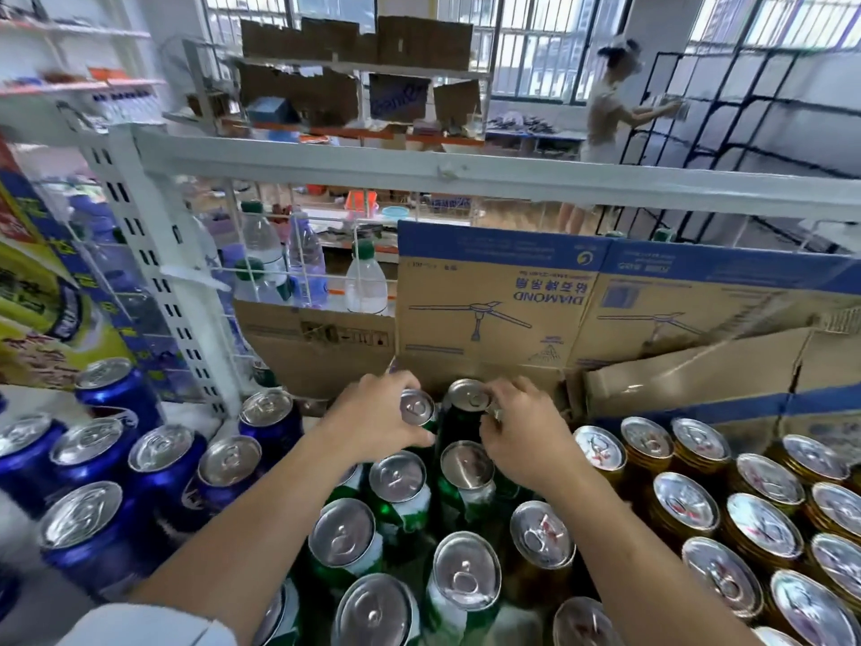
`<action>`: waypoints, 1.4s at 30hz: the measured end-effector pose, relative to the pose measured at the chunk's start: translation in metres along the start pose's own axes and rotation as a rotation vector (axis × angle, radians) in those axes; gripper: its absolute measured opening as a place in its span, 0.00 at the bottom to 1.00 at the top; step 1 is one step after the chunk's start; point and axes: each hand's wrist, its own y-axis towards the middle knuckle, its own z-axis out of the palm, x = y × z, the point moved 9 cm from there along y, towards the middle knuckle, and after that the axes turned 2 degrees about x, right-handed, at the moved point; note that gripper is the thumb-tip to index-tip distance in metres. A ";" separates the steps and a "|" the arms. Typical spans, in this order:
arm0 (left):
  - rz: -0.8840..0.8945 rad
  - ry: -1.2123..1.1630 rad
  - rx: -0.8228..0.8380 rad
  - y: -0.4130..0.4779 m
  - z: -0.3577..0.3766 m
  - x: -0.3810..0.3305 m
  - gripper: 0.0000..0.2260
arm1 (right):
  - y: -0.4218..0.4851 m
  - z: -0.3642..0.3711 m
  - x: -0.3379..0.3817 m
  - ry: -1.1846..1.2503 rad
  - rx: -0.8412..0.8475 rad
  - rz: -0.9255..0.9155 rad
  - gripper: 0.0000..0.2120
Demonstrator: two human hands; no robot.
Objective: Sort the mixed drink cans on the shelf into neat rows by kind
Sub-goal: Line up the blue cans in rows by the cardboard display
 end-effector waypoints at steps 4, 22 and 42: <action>-0.020 0.154 0.025 0.004 0.006 0.002 0.27 | -0.003 0.017 -0.015 -0.024 0.137 0.161 0.18; -0.143 0.290 -0.200 -0.085 -0.027 0.037 0.31 | -0.023 0.017 0.049 -0.191 0.110 -0.096 0.31; -0.784 0.209 -0.519 -0.385 -0.064 0.223 0.35 | -0.109 0.116 0.346 -0.080 0.325 -0.757 0.32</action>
